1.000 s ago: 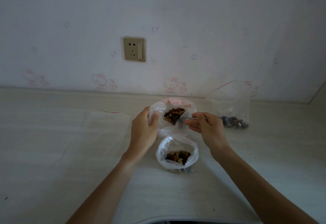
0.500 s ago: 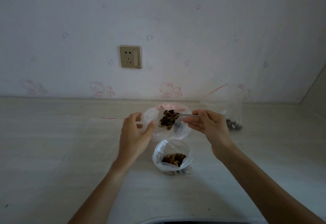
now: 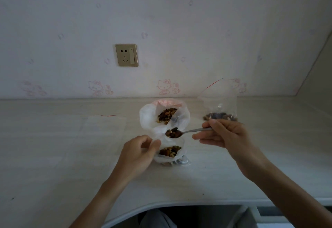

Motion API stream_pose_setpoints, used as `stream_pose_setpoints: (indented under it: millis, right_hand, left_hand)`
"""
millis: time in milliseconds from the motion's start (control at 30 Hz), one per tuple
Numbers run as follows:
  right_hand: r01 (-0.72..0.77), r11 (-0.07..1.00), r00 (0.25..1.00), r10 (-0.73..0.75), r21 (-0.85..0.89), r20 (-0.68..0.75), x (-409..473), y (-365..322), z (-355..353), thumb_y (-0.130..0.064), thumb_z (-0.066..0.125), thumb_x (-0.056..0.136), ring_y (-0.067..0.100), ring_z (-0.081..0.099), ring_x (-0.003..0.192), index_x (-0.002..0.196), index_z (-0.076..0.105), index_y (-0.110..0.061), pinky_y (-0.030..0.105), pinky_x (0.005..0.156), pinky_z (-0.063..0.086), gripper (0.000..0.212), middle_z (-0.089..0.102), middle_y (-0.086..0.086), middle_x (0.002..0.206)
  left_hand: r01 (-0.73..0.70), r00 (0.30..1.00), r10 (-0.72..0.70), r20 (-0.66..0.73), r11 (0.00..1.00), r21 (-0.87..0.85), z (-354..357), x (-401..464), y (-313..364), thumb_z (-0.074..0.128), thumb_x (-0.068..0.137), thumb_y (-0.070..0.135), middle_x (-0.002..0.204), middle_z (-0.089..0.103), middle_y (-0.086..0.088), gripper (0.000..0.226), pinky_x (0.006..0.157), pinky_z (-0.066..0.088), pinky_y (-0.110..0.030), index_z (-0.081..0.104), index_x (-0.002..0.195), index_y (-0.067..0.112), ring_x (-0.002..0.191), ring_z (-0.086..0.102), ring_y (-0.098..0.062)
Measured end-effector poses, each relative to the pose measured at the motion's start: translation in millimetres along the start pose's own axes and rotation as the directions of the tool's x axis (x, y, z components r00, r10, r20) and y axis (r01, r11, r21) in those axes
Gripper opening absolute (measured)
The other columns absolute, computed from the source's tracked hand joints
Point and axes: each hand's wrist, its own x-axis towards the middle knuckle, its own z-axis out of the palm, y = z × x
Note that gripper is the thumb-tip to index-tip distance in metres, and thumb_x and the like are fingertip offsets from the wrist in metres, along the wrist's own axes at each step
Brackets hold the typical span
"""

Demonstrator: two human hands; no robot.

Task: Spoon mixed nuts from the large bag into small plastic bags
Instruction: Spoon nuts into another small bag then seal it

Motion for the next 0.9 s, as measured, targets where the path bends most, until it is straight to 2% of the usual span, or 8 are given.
stream_pose_setpoints:
  millis: [133,233,300,400,567,633,700,900]
  right_hand:
    - [0.148,0.947,0.987,-0.122,-0.283,0.109,-10.2,3.5,8.1,-0.022,0.049,0.106,0.025,0.078,0.089,0.101,0.072,-0.012,0.041,0.087,0.063,0.026,0.081,0.004,0.090]
    - [0.438,0.648,0.898,-0.289,-0.623,0.331,-17.2,-0.9,11.9,-0.036,0.047,0.107,0.016,0.076,0.081,0.105,0.074,-0.020,0.040,0.077,0.061,0.031,0.078,-0.014,0.097]
    - [0.573,0.491,0.818,-0.300,-0.656,0.491,-19.5,-4.0,12.3,-0.044,0.040,0.109,0.010,0.073,0.083,0.111,0.073,-0.018,0.035,0.075,0.058,0.042,0.077,-0.010,0.098]
    - [0.631,0.386,0.773,-0.250,-0.672,0.583,-17.5,-4.5,11.9,-0.051,0.033,0.109,0.022,0.071,0.084,0.110,0.070,-0.014,0.044,0.075,0.056,0.052,0.075,0.004,0.096]
    - [0.509,0.658,0.858,-0.335,-0.555,0.390,-10.6,-3.1,3.7,-0.036,0.051,0.105,0.006,0.075,0.092,0.107,0.077,-0.019,0.029,0.085,0.059,0.031,0.079,-0.014,0.098]
    - [0.407,0.812,0.910,-0.319,-0.417,0.266,-5.8,-2.0,0.1,-0.032,0.053,0.103,0.012,0.077,0.090,0.104,0.075,-0.015,0.024,0.086,0.059,0.028,0.081,-0.006,0.093]
    - [0.273,0.939,0.960,-0.252,-0.207,0.122,-0.3,-2.9,-1.2,-0.030,0.052,0.102,0.025,0.078,0.090,0.102,0.074,-0.008,0.030,0.086,0.062,0.031,0.081,0.009,0.089]
    - [0.068,0.997,0.997,-0.067,0.031,-0.040,25.4,-0.2,5.8,-0.035,0.048,0.108,0.032,0.077,0.095,0.105,0.070,0.000,0.037,0.084,0.064,0.041,0.079,0.020,0.095]
  left_hand:
    - [-0.029,0.999,0.030,-0.027,0.999,0.038,0.2,1.4,10.5,0.062,0.097,0.047,0.080,0.071,0.021,0.030,0.069,0.054,-0.029,0.067,0.076,0.025,0.072,0.068,0.001]
    - [-0.045,0.999,0.045,-0.002,0.997,0.066,0.7,1.6,16.3,0.060,0.098,0.047,0.091,0.073,0.014,0.029,0.074,0.061,-0.042,0.067,0.082,0.024,0.072,0.071,-0.008]
    - [-0.059,0.998,0.058,0.005,0.993,0.098,-0.2,2.1,17.9,0.058,0.099,0.047,0.096,0.072,0.012,0.028,0.074,0.061,-0.045,0.065,0.084,0.024,0.074,0.072,-0.011]
    - [-0.078,0.997,0.080,-0.012,0.985,0.154,-2.7,2.9,17.7,0.056,0.099,0.048,0.090,0.071,0.011,0.029,0.074,0.060,-0.046,0.062,0.082,0.025,0.073,0.070,-0.010]
    - [-0.044,0.999,0.043,0.014,0.986,0.161,-7.0,2.5,14.8,0.059,0.092,0.063,0.083,0.072,0.014,0.035,0.076,0.060,-0.037,0.063,0.082,0.029,0.078,0.069,-0.002]
    - [-0.017,0.999,0.014,0.031,0.994,0.107,-10.4,2.3,14.3,0.060,0.085,0.071,0.082,0.072,0.017,0.043,0.072,0.057,-0.032,0.065,0.081,0.029,0.076,0.069,0.001]
    - [-0.002,0.999,0.001,0.034,0.999,0.046,-14.8,3.7,14.3,0.058,0.081,0.078,0.083,0.072,0.021,0.050,0.067,0.052,-0.027,0.066,0.080,0.029,0.071,0.068,0.002]
    - [0.075,0.990,-0.073,-0.122,0.997,0.014,-19.4,27.3,4.3,0.057,0.091,0.068,0.088,0.072,0.009,0.041,0.076,0.059,-0.040,0.062,0.091,0.027,0.083,0.071,-0.011]
